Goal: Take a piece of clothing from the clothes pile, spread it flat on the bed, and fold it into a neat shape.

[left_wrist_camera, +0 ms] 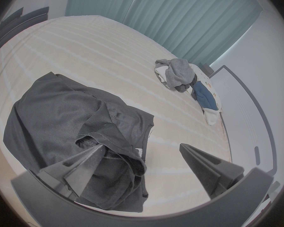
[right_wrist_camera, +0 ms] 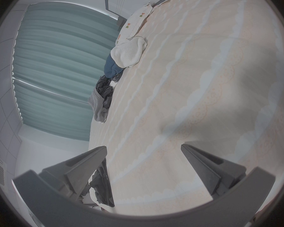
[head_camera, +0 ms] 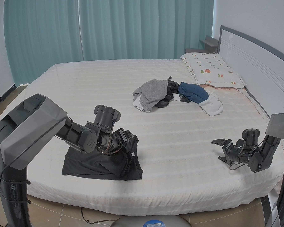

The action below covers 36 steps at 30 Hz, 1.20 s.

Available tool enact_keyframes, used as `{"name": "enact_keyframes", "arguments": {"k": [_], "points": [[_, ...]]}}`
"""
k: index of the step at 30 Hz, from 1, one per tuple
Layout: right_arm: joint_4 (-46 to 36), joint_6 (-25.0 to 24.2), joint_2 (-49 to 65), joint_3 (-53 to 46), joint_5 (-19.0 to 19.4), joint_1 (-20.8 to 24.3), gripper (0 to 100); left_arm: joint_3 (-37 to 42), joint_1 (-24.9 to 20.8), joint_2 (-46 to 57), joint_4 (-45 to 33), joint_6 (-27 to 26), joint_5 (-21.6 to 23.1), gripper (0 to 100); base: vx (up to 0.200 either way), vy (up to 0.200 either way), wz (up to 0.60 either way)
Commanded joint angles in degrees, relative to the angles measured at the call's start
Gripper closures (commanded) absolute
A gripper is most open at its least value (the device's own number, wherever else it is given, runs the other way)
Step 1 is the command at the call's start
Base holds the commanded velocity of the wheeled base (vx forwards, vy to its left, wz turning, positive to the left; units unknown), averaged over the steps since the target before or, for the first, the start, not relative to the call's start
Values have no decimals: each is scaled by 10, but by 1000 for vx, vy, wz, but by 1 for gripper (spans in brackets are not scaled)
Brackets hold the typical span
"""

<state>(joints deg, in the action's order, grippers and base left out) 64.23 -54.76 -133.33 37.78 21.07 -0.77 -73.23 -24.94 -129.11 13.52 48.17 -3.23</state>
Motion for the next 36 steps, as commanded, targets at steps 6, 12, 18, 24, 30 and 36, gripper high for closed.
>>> {"name": "enact_keyframes", "arguments": {"k": [6, 12, 18, 24, 30, 36], "points": [[0, 0, -1, 0, 0, 1, 0, 9, 42, 59, 5, 40, 37, 0, 0, 0, 0], [0, 0, 1, -2, -1, 3, 0, 18, 82, 88, 5, 88, 89, 0, 0, 0, 0], [-10, 1, 51, -16, -45, 67, 0, 93, 158, 88, 18, 107, 185, 0, 0, 133, 0], [-32, 1, 92, -11, -68, 133, 0, 179, 209, 91, 110, 141, 223, 0, 0, 200, 0], [-90, 4, 97, 27, -99, 205, 0, 218, 234, 87, 188, 182, 249, 0, 0, 200, 0], [-172, 4, 101, 99, -126, 277, 0, 224, 244, 62, 195, 176, 249, 0, 0, 200, 0]]}}
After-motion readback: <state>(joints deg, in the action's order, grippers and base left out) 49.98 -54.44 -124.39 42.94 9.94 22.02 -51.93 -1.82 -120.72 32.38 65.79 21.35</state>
